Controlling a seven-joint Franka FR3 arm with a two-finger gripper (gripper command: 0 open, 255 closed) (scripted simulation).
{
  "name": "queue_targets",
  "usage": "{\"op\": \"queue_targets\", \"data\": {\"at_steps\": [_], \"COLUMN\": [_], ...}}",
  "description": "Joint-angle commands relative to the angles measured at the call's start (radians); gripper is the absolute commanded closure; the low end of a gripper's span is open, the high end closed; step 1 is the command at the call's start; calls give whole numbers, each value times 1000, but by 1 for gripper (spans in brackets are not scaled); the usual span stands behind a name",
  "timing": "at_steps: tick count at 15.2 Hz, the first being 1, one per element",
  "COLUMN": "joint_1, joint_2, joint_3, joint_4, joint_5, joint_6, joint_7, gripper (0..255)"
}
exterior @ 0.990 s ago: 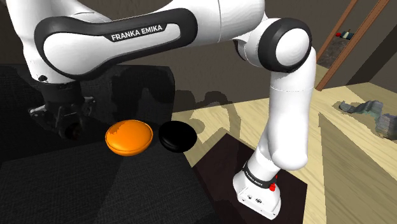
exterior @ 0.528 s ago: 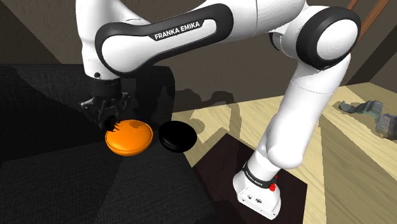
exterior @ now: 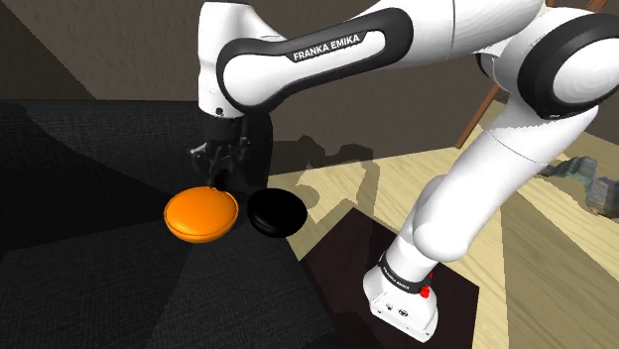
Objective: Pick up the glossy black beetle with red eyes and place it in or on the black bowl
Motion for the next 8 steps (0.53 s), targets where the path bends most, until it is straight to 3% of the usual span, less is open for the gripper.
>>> {"op": "queue_targets", "data": {"at_steps": [1, 8], "joint_1": [-12, -50], "joint_2": [-70, -261], "joint_3": [-28, -143], "joint_4": [-73, -253], "joint_5": [26, 50], "joint_6": [3, -20], "joint_7": [-57, -232], "gripper": [255, 255]}}
